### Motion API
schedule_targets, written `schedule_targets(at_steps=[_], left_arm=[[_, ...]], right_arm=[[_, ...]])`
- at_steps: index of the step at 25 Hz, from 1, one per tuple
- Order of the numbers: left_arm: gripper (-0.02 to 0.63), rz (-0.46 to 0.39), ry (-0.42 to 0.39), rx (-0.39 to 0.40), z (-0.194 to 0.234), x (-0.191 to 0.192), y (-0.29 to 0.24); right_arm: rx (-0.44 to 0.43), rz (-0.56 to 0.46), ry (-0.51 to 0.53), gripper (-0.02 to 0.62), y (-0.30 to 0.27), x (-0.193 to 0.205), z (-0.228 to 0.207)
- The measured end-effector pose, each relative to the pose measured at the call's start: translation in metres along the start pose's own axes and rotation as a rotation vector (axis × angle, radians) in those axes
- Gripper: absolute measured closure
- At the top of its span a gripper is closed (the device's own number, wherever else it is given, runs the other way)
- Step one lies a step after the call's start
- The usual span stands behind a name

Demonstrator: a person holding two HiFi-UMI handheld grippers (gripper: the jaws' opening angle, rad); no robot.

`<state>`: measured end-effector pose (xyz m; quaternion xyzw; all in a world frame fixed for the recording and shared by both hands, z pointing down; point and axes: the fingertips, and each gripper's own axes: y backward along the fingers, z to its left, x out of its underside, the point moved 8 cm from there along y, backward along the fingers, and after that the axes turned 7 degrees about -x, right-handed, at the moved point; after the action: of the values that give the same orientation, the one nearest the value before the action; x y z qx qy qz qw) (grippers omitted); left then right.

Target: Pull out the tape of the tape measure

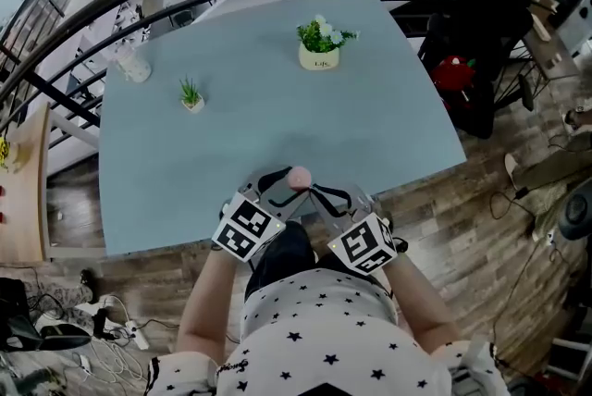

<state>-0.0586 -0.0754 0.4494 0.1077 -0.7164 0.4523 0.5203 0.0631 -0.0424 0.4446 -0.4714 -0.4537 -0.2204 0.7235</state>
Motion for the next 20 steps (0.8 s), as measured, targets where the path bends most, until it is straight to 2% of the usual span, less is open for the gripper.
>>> schedule_targets(at_steps=[11,20], left_arm=[[0.397,-0.013,0.002,-0.006,-0.0023,0.0005,0.0096],[0.397,-0.022,0.017,-0.013,-0.0009,0.0022,0.0106]], right_arm=[[-0.02,0.004,0.048,0.584,-0.0009,-0.0033,0.0092],[0.0,0.01,0.017,0.584,0.0054,0.0013,0.0023]])
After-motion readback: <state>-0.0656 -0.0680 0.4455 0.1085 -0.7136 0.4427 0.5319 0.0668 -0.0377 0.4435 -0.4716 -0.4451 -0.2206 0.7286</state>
